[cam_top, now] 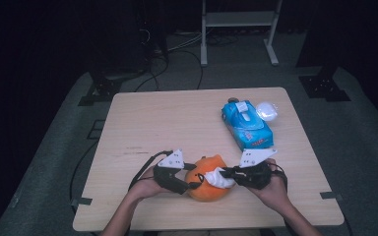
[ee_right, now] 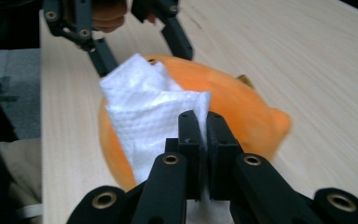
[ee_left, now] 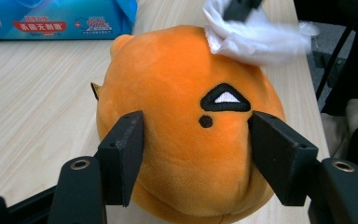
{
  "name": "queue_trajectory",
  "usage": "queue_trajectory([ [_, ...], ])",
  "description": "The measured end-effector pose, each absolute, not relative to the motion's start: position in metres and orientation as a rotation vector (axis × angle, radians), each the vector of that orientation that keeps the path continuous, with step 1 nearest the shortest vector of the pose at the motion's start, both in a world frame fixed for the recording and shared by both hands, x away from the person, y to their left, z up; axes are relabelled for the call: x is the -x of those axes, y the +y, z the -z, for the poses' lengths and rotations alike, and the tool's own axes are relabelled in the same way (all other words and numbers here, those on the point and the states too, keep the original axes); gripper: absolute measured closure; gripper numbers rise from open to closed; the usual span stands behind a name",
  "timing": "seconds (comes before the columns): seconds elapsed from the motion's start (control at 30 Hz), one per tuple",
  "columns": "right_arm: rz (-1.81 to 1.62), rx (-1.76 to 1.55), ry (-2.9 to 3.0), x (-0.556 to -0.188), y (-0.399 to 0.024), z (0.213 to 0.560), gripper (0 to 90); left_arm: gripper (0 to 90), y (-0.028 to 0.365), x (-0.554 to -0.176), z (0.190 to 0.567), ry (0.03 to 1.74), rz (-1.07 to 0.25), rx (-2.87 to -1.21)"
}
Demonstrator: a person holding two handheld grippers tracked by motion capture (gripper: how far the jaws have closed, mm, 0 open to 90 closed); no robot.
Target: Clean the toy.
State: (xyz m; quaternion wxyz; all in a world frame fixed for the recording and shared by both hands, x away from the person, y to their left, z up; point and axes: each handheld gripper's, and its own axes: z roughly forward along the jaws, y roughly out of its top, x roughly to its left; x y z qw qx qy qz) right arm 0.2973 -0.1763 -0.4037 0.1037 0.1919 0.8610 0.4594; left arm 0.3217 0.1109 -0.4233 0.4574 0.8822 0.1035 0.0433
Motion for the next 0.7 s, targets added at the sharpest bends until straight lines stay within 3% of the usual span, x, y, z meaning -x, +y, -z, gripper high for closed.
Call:
queue_trajectory([
  [0.47, -1.386, -0.812, 2.426, -0.316, -0.228, 0.394, 85.8, 34.7, 0.111, -0.325, 0.425, 0.260, -0.120, -2.163],
  [0.7, -1.404, -0.923, 2.343, -0.317, -0.258, 0.383, 85.8, 38.6, 0.107, -0.330, 0.425, 0.286, -0.168, -2.160],
])
